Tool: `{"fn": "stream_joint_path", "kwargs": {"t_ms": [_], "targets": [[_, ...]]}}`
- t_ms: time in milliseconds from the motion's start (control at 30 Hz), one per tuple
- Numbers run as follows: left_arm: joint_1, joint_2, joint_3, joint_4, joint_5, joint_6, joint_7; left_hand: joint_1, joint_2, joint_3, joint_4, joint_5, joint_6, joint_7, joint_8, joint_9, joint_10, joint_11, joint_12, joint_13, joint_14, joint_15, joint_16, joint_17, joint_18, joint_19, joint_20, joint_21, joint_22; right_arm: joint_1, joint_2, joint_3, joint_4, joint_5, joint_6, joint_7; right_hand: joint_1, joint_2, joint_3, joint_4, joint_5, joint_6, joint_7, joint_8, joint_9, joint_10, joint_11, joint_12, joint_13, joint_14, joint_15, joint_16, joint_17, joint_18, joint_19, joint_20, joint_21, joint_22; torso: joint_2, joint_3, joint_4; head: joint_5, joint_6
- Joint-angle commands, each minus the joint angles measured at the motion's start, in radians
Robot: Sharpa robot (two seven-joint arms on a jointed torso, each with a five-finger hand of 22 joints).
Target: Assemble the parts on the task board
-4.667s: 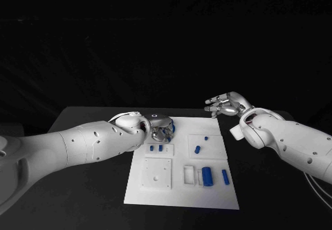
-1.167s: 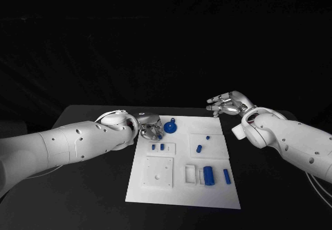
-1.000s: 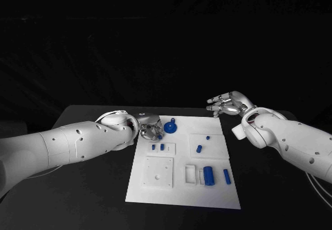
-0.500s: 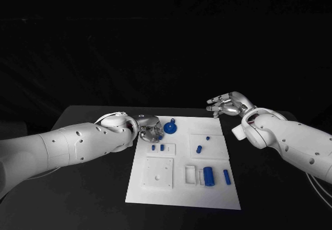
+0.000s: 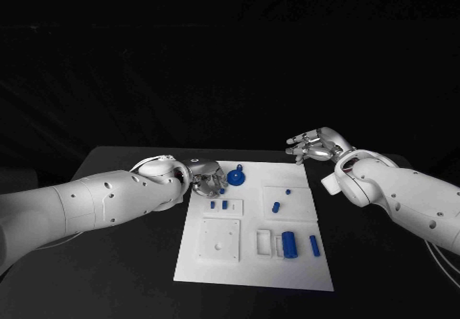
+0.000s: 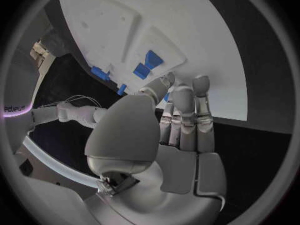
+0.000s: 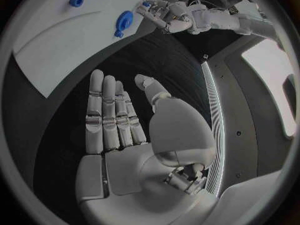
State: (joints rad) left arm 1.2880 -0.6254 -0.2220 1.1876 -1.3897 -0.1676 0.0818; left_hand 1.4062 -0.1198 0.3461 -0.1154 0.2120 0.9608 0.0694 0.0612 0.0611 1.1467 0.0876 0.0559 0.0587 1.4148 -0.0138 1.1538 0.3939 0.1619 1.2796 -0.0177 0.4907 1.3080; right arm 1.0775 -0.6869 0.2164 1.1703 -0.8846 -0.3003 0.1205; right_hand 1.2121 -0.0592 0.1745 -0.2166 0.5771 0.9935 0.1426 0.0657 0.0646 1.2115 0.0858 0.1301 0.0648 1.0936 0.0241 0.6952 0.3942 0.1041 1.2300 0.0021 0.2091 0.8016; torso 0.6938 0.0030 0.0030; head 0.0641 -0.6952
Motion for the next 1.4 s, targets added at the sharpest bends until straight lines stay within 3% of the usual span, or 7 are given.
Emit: {"fn": "stream_joint_path", "kwargs": {"t_ms": [33, 400, 800, 1000, 1133, 1367, 1400], "targets": [[-0.001, -0.001, 0.0, -0.001, -0.005, -0.018, -0.001, 0.004, -0.007, -0.001, 0.007, -0.002, -0.002, 0.002, -0.002, -0.001, -0.007, -0.001, 0.002, 0.0, -0.001, 0.006, 0.002, -0.001, 0.008, 0.002, 0.004, -0.005, 0.016, -0.001, -0.002, 0.0, 0.004, -0.02, 0.012, 0.002, -0.009, -0.007, 0.007, -0.002, -0.003, 0.003, 0.006, -0.001, -0.001, -0.003, 0.0, -0.007, -0.002, 0.005, 0.002, 0.009, 0.004, 0.017, 0.007, 0.001, 0.007, 0.006, 0.0, -0.0004, 0.0001, 0.0, 0.0], [0.0, -0.027, 0.021, -0.016, 0.109, -0.115, 0.029, 0.015, 0.004, 0.03, 0.009, -0.007, 0.114, 0.045, 0.005, 0.003, 0.094, -0.025, 0.006, 0.001, -0.007, -0.012, -0.014, -0.01, 0.001, 0.003, -0.013, -0.005, 0.018, -0.011, -0.026, 0.0, 0.029, -0.087, 0.061, -0.001, 0.009, 0.0, 0.065, -0.043, -0.031, 0.077, -0.017, -0.001, -0.001, 0.05, -0.027, -0.024, -0.002, 0.148, -0.05, 0.132, 0.076, 0.029, 0.127, -0.049, 0.143, 0.106, 0.0, -0.0005, 0.0, -0.019, 0.011], [0.01, -0.098, 0.083, 0.013, 0.788, -0.202, 0.089, -0.049, -0.005, -0.019, 0.06, -0.022, 0.117, 0.053, 0.003, 0.003, 0.085, -0.017, 0.007, 0.001, -0.112, -0.007, -0.314, -0.121, -0.064, -0.1, -0.017, -0.179, -0.095, -0.038, -0.081, 0.001, 0.108, -0.517, 0.16, -0.108, 0.005, -0.014, 0.129, -0.063, -0.096, 0.16, -0.042, 0.003, 0.004, 0.097, -0.046, -0.062, 0.001, 0.22, -0.067, 0.198, 0.187, 0.042, 0.16, -0.065, 0.252, 0.233, 0.0, 0.0008, -0.0001, -0.069, 0.023], [0.012, -0.124, 0.087, 0.046, 0.976, -0.19, 0.166, -0.038, 0.009, -0.103, 0.086, -0.025, 0.095, 0.064, 0.017, 0.008, 0.006, 0.005, 0.005, -0.001, -0.156, 0.068, -0.798, -0.296, -0.082, -0.182, 0.044, -0.435, -0.337, -0.055, -0.097, 0.0, 0.154, -0.673, 0.156, -0.175, 0.005, -0.032, 0.168, -0.057, -0.179, 0.171, -0.044, 0.0, 0.004, 0.1, -0.046, -0.065, 0.001, 0.228, -0.068, 0.191, 0.207, 0.042, 0.163, -0.067, 0.255, 0.25, 0.0, -0.0006, 0.0, -0.081, 0.03], [0.013, -0.139, 0.087, 0.078, 1.02, -0.184, 0.202, -0.022, 0.016, -0.154, 0.096, -0.027, 0.076, 0.063, 0.003, 0.002, -0.027, 0.03, 0.004, 0.0, -0.199, 0.106, -1.048, -0.317, -0.099, -0.286, 0.094, -0.429, -0.529, -0.069, -0.1, 0.0, 0.18, -0.758, 0.128, -0.216, 0.004, -0.045, 0.192, -0.053, -0.214, 0.164, -0.041, 0.0, 0.004, 0.073, -0.038, -0.067, -0.001, 0.232, -0.064, 0.187, 0.214, 0.044, 0.164, -0.064, 0.255, 0.257, 0.001, -0.0008, 0.0008, -0.08, 0.028], [0.013, -0.154, 0.088, 0.118, 1.053, -0.183, 0.24, -0.003, 0.029, -0.19, 0.09, -0.024, 0.072, 0.062, 0.002, 0.001, -0.035, 0.033, 0.003, 0.0, -0.276, 0.133, -1.092, -0.324, -0.084, -0.287, 0.126, -0.426, -0.778, -0.089, -0.091, 0.0, 0.207, -0.862, 0.086, -0.268, -0.002, -0.097, 0.266, -0.02, -0.278, 0.142, -0.035, 0.001, 0.003, 0.042, -0.028, -0.066, -0.001, 0.24, -0.057, 0.176, 0.231, 0.055, 0.171, -0.056, 0.247, 0.27, 0.001, -0.0026, 0.0011, -0.087, 0.03], [0.013, -0.155, 0.088, 0.12, 1.054, -0.184, 0.243, -0.001, 0.035, -0.2, 0.085, -0.023, 0.073, 0.062, 0.002, 0.001, -0.034, 0.033, 0.003, 0.0, -0.278, 0.134, -1.092, -0.324, -0.081, -0.257, 0.127, -0.424, -0.91, -0.091, -0.09, 0.0, 0.21, -0.87, 0.084, -0.271, -0.001, -0.104, 0.274, -0.012, -0.281, 0.141, -0.035, 0.001, 0.003, 0.041, -0.027, -0.066, -0.001, 0.242, -0.057, 0.176, 0.234, 0.056, 0.173, -0.055, 0.246, 0.272, 0.001, -0.0028, 0.0009, -0.087, 0.029]]}}
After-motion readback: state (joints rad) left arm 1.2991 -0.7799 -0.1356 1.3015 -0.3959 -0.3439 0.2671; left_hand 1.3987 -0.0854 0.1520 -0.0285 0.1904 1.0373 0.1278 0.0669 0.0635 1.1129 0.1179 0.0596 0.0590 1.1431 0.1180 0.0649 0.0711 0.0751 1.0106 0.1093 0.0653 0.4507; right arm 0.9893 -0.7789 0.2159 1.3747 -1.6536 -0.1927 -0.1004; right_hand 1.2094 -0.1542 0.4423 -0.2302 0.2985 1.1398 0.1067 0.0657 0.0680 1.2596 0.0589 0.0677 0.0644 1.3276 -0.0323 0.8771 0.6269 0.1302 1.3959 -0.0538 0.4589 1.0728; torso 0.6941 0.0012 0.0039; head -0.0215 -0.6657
